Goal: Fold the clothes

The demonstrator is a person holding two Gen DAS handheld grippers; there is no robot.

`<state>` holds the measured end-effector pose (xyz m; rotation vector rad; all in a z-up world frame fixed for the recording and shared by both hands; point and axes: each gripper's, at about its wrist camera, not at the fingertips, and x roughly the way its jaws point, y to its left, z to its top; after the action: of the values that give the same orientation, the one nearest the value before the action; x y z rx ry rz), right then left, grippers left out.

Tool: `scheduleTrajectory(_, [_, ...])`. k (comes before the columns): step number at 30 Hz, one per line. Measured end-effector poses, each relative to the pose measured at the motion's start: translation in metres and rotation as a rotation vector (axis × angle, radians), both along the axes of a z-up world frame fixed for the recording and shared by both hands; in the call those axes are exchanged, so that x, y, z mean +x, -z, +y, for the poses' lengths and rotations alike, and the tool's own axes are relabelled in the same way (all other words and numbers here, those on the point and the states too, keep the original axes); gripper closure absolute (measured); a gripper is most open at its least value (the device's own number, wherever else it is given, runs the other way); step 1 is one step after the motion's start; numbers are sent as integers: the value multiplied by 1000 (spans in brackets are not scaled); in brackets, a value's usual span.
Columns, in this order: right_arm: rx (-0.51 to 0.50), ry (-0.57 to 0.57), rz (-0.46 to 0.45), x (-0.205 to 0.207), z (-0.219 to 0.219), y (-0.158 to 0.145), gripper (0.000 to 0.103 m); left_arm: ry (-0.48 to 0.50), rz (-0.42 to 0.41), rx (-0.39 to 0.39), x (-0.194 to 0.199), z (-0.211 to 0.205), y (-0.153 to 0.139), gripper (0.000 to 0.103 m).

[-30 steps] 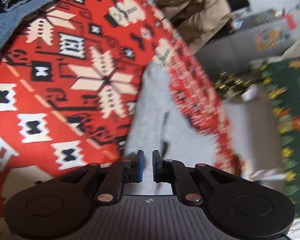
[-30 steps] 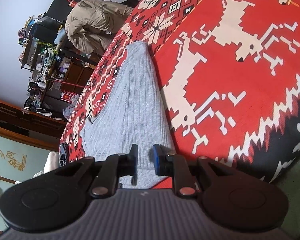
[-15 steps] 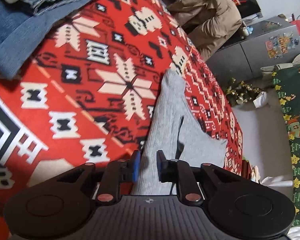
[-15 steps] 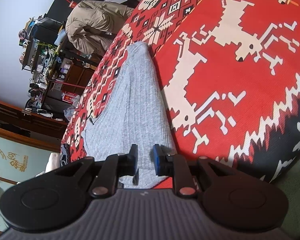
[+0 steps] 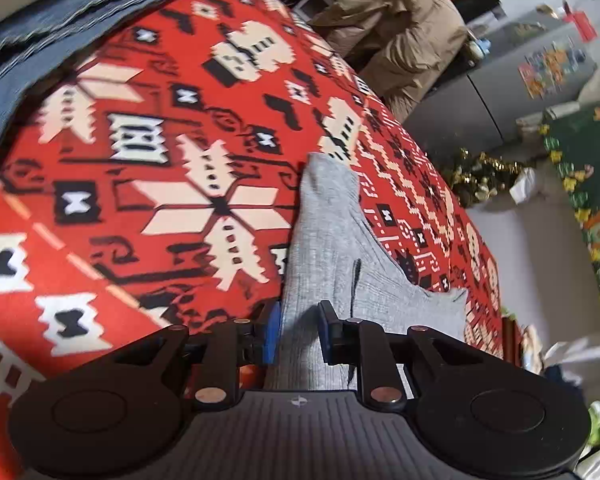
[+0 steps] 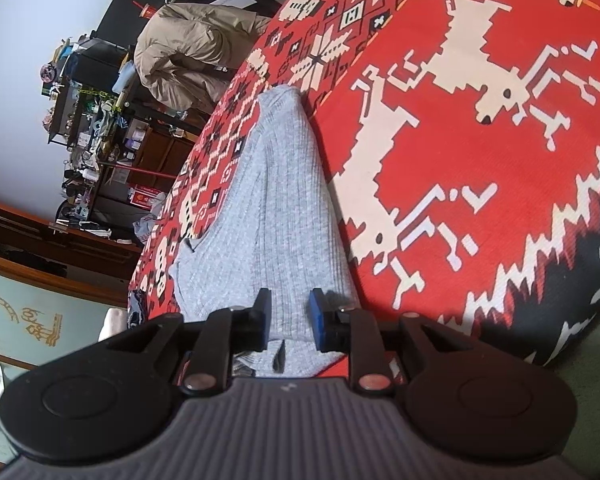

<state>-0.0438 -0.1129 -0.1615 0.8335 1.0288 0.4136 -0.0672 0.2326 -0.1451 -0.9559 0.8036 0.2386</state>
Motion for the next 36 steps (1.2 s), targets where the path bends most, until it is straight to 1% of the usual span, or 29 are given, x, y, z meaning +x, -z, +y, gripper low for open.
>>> scheduleTrajectory(4, [0, -6, -10, 0, 0, -4, 79, 4, -10, 13, 4, -2, 1, 82])
scheduleTrajectory(7, [-8, -16, -25, 2, 1, -9, 79, -29, -25, -49, 4, 6, 7, 83])
scheduleTrajectory(9, [-27, -35, -43, 6, 5, -15, 79, -54, -28, -89, 3, 10, 10, 87])
scheduleTrajectory(12, [-70, -82, -73, 14, 11, -26, 79, -70, -27, -108, 2, 13, 12, 93])
scheduleTrajectory(14, [-84, -105, -82, 19, 13, -33, 79, -65, -25, -71, 3, 10, 8, 97])
scheduleTrajectory(16, [-93, -121, -85, 24, 13, -40, 79, -47, -50, -12, 3, 4, -3, 98])
scheduleTrajectory(18, [-123, -140, -102, 28, 14, -50, 79, -29, -77, 48, 3, -3, -14, 98])
scheduleTrajectory(21, [-181, -180, -147, 32, 16, -69, 79, 39, -161, 174, 6, -25, -44, 98])
scheduleTrajectory(22, [-198, -193, -162, 34, 16, -76, 79, 70, -181, 205, 10, -36, -52, 98])
scheduleTrajectory(25, [-215, -216, -198, 41, 10, -95, 79, 169, -235, 283, 22, -69, -75, 98])
scheduleTrajectory(28, [-196, -215, -240, 46, 0, -110, 79, 272, -254, 333, 38, -106, -83, 98])
scheduleTrajectory(31, [-147, -198, -254, 50, -7, -112, 79, 370, -235, 336, 55, -143, -75, 98])
scheduleTrajectory(33, [-137, -191, -243, 53, -13, -105, 79, 414, -224, 306, 62, -157, -63, 98])
scheduleTrajectory(36, [-128, -180, -194, 61, -21, -86, 78, 477, -208, 257, 71, -175, -44, 98])
